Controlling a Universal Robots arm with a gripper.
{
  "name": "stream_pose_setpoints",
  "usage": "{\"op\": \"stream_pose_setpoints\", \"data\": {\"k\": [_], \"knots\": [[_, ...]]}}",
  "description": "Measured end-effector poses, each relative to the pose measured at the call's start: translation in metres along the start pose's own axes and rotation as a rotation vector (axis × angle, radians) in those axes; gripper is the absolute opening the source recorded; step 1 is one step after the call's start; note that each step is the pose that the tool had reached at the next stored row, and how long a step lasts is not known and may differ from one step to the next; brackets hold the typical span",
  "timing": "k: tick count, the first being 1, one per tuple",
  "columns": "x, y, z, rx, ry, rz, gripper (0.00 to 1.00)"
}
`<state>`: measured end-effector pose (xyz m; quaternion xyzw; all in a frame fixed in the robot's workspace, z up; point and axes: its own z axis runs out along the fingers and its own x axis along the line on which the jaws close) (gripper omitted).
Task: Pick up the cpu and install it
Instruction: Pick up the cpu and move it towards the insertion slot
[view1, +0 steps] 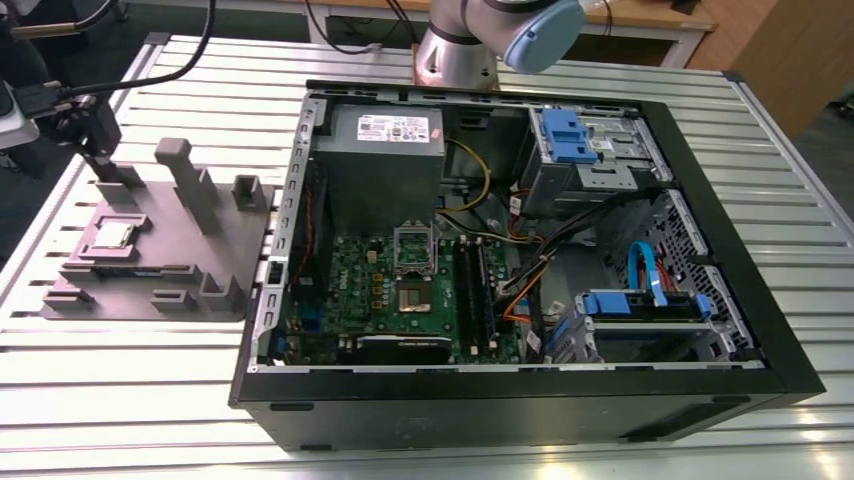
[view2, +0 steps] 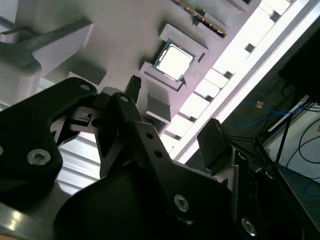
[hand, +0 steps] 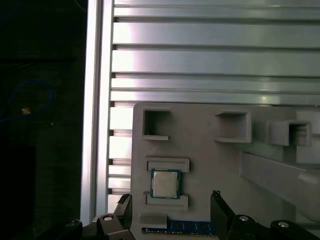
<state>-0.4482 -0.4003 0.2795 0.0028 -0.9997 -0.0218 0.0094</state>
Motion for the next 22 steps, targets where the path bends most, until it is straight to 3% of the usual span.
{"op": "stream_pose_setpoints", "data": {"k": [9, 18, 22], "knots": [[0.0002, 0.0, 0.001, 0.0, -0.0004, 0.0, 0.72], [0.0, -0.001, 0.0155, -0.0002, -0.001, 0.0, 0.72], [-0.0001, -0.0011, 0.0176, -0.0002, -0.001, 0.0, 0.72]]}}
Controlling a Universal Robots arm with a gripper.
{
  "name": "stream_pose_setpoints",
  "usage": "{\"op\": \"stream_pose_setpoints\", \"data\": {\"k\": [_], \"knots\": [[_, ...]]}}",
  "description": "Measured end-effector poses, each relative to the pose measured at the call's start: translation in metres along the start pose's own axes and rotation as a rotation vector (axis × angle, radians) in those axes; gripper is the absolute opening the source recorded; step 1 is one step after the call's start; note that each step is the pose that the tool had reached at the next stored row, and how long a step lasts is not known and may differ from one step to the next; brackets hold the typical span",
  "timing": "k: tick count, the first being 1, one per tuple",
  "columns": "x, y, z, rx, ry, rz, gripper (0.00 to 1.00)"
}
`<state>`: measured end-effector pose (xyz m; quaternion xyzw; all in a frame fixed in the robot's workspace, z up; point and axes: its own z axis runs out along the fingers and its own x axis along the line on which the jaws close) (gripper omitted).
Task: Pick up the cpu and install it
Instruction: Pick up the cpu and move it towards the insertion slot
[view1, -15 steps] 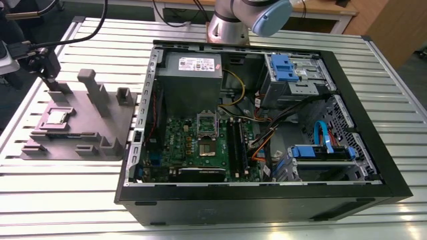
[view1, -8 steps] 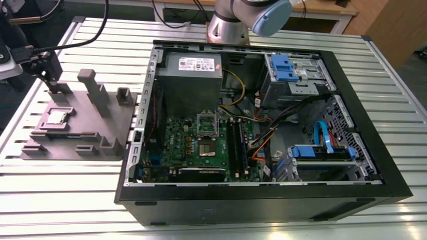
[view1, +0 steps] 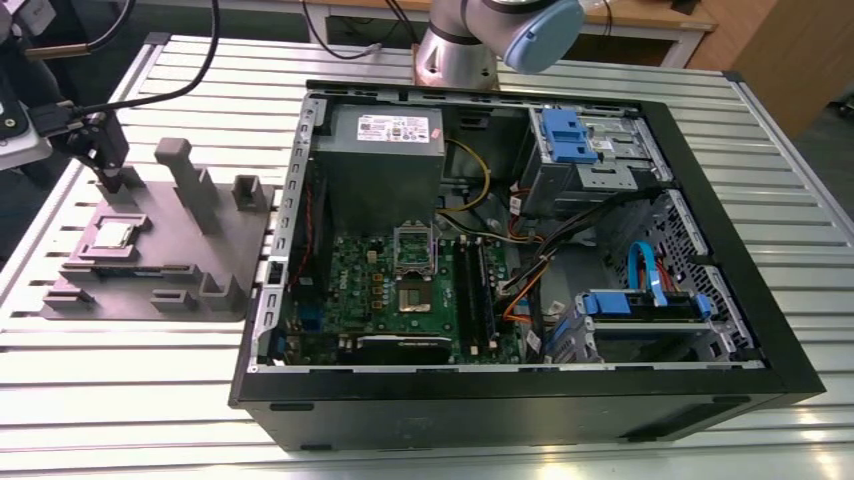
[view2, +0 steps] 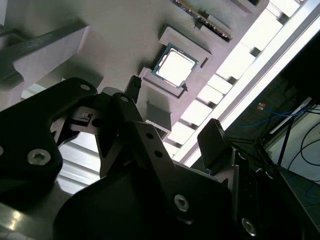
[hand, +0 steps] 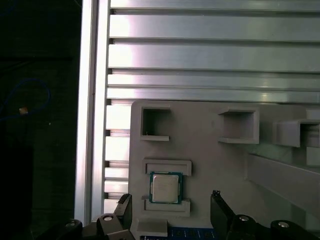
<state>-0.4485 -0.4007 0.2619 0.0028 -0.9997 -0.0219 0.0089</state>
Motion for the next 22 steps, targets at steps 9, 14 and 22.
{"op": "stream_pose_setpoints", "data": {"k": [9, 14, 22], "knots": [[0.0, 0.0, 0.0005, -0.0001, -0.0001, 0.0, 0.72], [-0.0001, -0.0009, 0.0054, -0.0001, -0.0001, 0.0, 0.72], [-0.0004, -0.0027, 0.0198, -0.0003, -0.0007, 0.014, 0.72]]}}
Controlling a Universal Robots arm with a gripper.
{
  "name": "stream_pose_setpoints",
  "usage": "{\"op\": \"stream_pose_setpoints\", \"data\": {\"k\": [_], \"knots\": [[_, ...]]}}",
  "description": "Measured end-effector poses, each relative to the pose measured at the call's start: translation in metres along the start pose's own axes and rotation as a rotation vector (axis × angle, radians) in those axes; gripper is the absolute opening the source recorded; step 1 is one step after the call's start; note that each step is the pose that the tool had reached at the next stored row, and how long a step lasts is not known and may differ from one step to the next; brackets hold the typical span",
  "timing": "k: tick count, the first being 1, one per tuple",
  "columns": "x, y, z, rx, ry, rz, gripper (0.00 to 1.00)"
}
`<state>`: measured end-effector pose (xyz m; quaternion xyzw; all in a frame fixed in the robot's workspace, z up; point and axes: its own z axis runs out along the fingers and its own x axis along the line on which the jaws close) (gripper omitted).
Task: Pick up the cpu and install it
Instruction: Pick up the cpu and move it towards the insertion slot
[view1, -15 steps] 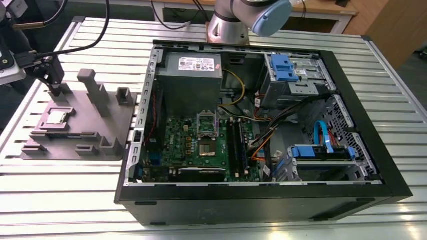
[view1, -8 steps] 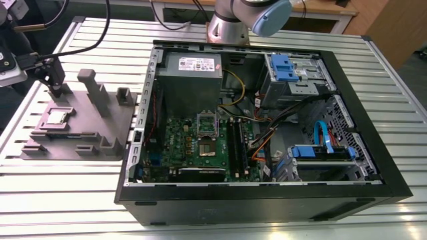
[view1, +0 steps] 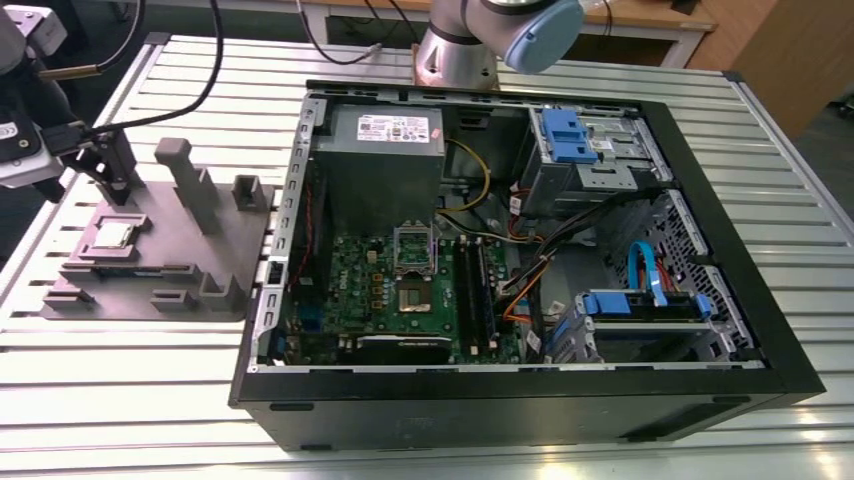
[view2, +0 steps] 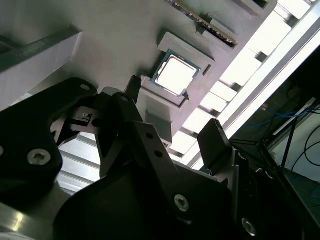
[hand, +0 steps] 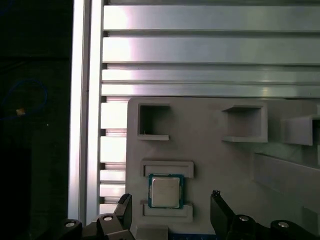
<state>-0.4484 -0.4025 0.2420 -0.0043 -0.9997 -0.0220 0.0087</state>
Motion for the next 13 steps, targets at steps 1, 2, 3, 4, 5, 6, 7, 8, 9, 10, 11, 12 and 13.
{"op": "stream_pose_setpoints", "data": {"k": [1, 2, 3, 4, 5, 6, 7, 8, 9, 10, 11, 12, 13], "knots": [[0.0, -0.0001, 0.0011, 0.0, 0.0, 0.002, 0.72], [0.0, -0.0001, 0.0016, 0.0001, 0.0001, 0.002, 0.72], [0.0, -0.0001, 0.0016, 0.0001, 0.0002, 0.002, 0.72], [0.0, -0.0001, 0.0016, 0.0002, 0.0002, 0.002, 0.72], [0.0, -0.0001, 0.0017, 0.0001, 0.0002, 0.002, 0.72], [0.0, -0.0001, 0.0018, 0.0001, 0.0, 0.002, 0.72], [0.0, -0.0001, 0.0018, 0.0001, 0.0001, 0.002, 0.72], [0.0, -0.0001, 0.0018, 0.0001, 0.0, 0.002, 0.72], [0.0, -0.0001, 0.0018, 0.0001, 0.0, 0.002, 0.72], [0.0, -0.0001, 0.002, 0.0002, 0.0, 0.002, 0.72], [-0.0001, -0.0001, 0.0027, 0.0002, -0.0004, 0.002, 0.72], [-0.0001, -0.0002, 0.0037, 0.0003, -0.0004, 0.002, 0.72], [-0.0001, -0.0003, 0.0051, 0.0005, -0.0001, 0.002, 0.72]]}}
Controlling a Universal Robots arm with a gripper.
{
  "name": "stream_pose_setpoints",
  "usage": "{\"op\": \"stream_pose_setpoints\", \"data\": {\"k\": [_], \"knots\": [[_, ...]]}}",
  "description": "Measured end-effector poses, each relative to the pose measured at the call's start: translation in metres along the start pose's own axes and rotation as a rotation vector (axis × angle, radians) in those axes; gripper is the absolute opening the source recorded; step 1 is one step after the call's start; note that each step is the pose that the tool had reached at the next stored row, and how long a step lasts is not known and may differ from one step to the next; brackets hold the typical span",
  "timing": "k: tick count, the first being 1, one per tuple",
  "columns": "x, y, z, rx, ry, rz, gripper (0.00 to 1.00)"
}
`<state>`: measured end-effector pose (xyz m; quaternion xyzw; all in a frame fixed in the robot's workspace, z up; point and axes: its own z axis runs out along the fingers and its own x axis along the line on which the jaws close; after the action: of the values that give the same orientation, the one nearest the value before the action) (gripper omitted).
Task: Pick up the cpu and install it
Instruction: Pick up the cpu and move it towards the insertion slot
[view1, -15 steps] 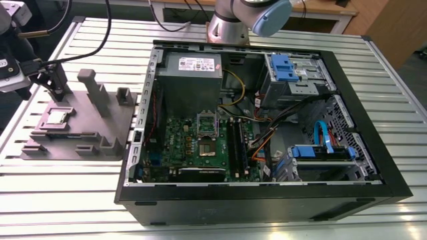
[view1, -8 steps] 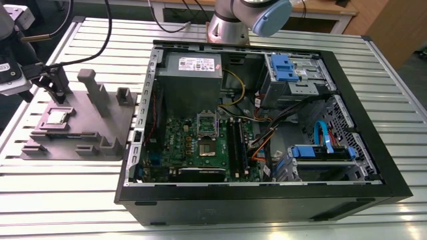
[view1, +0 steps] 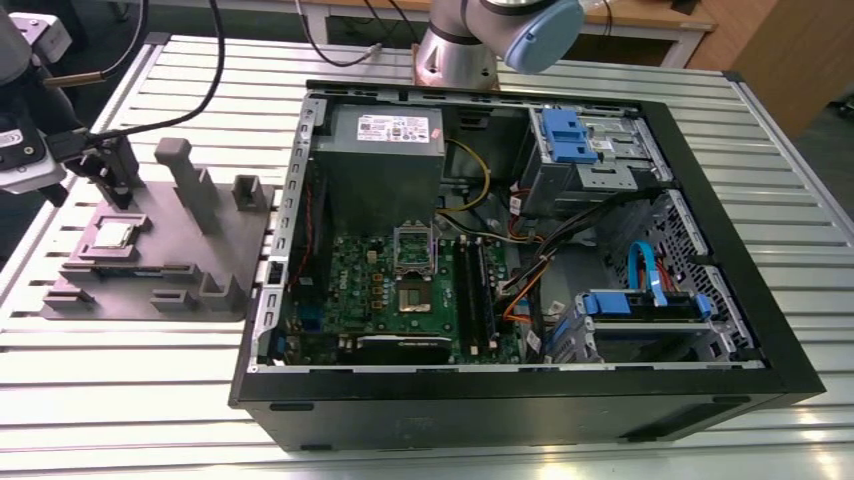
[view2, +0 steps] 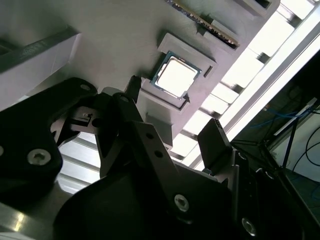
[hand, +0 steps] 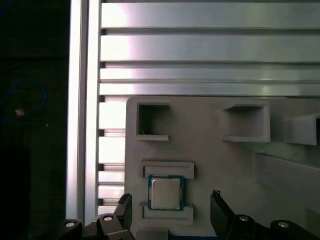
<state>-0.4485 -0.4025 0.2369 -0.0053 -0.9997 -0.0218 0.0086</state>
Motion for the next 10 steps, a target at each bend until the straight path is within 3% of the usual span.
{"op": "stream_pose_setpoints", "data": {"k": [10], "knots": [[-0.0003, -0.002, 0.0181, -0.0002, -0.0004, 0.013, 0.72]]}}
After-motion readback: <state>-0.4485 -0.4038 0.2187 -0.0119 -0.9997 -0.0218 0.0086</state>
